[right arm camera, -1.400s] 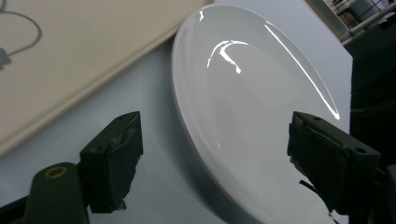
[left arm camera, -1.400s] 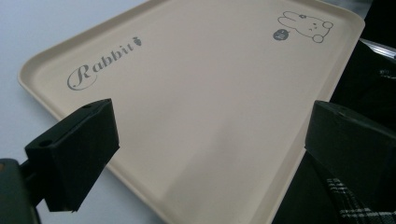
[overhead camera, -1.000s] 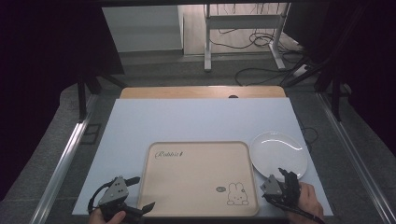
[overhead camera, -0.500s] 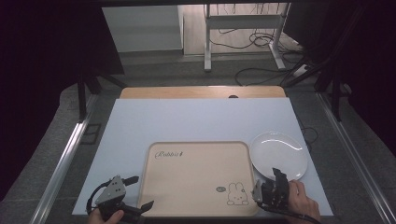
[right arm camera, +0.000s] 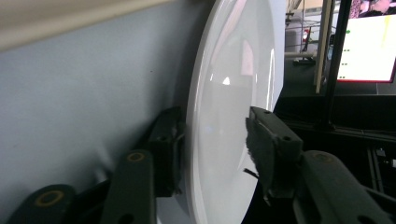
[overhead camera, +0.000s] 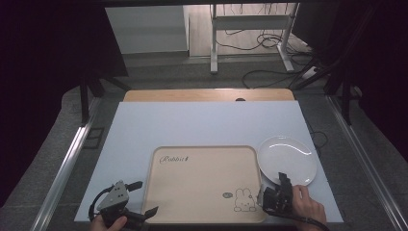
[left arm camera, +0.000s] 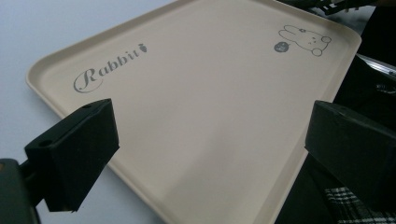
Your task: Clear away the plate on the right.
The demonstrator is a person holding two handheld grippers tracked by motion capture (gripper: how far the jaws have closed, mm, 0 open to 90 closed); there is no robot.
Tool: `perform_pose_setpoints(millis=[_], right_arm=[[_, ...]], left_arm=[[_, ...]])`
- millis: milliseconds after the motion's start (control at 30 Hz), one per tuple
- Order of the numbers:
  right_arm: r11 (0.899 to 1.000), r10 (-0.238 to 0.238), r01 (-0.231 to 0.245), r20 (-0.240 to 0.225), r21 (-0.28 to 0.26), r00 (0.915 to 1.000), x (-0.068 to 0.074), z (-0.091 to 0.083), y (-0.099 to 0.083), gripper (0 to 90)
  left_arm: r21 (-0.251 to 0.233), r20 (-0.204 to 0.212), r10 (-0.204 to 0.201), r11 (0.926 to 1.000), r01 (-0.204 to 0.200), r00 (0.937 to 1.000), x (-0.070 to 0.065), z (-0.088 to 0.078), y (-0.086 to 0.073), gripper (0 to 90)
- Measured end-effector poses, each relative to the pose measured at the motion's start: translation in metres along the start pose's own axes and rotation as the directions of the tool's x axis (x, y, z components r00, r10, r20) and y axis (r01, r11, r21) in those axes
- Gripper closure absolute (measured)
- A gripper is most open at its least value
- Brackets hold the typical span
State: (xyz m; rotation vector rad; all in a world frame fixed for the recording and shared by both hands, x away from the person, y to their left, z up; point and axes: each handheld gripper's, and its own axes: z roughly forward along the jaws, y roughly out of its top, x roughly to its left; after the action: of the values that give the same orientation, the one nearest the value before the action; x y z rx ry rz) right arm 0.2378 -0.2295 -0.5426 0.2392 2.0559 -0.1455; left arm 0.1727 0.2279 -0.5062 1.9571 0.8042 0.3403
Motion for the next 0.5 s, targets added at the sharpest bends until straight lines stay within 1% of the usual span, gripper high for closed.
perform_pose_setpoints(millis=[133, 167, 200, 233, 267, 333, 400, 433, 467, 500], right_arm=[[1.000, -0.005, 0.005, -0.001, 0.018, 1.0000, 0.0002, 0.0039, 0.0023, 64.4], [0.999, -0.011, 0.011, -0.008, 0.033, 0.9999, 0.0008, 0.0053, 0.0040, 68.9], [0.999, -0.011, 0.011, -0.008, 0.033, 0.9999, 0.0008, 0.0053, 0.0040, 68.9], [0.998, -0.026, 0.027, -0.013, 0.050, 0.9996, 0.0024, 0.0070, 0.0058, 76.6], [0.998, -0.026, 0.027, -0.013, 0.050, 0.9996, 0.0024, 0.0070, 0.0058, 76.6], [0.997, -0.036, 0.037, -0.025, 0.062, 0.9990, 0.0035, 0.0087, 0.0065, 82.5], [0.996, -0.042, 0.043, -0.009, 0.081, 0.9991, 0.0031, 0.0107, 0.0054, 84.4], [0.996, -0.042, 0.043, -0.009, 0.081, 0.9991, 0.0031, 0.0107, 0.0054, 84.4], [0.996, -0.033, 0.033, -0.001, 0.085, 0.9995, 0.0029, 0.0103, 0.0048, 85.1], [0.997, -0.035, 0.035, 0.006, 0.075, 0.9994, 0.0007, 0.0101, 0.0034, 85.9]], left_arm=[[0.003, 0.001, 0.005, 1.0000, -0.005, 1.0000, -0.0005, 0.0004, 0.0002, 2.4], [0.004, 0.001, 0.006, 1.0000, -0.006, 1.0000, -0.0005, 0.0005, 0.0003, 2.4], [0.004, 0.000, 0.006, 1.0000, -0.006, 1.0000, -0.0006, 0.0006, 0.0003, 2.4], [0.005, 0.000, 0.007, 1.0000, -0.007, 1.0000, -0.0007, 0.0006, 0.0003, 2.4], [0.005, 0.000, 0.008, 1.0000, -0.008, 1.0000, -0.0007, 0.0006, 0.0003, 2.4], [0.006, 0.000, 0.009, 0.9999, -0.009, 1.0000, -0.0009, 0.0006, 0.0004, 2.4], [0.006, 0.002, 0.009, 0.9999, -0.009, 1.0000, -0.0011, 0.0007, 0.0004, 2.5], [0.007, 0.002, 0.010, 0.9999, -0.010, 1.0000, -0.0011, 0.0008, 0.0004, 2.5], [0.006, 0.001, 0.010, 0.9999, -0.010, 0.9999, -0.0012, 0.0009, 0.0004, 2.5], [0.006, 0.002, 0.011, 0.9999, -0.011, 0.9999, -0.0012, 0.0009, 0.0004, 2.5]])
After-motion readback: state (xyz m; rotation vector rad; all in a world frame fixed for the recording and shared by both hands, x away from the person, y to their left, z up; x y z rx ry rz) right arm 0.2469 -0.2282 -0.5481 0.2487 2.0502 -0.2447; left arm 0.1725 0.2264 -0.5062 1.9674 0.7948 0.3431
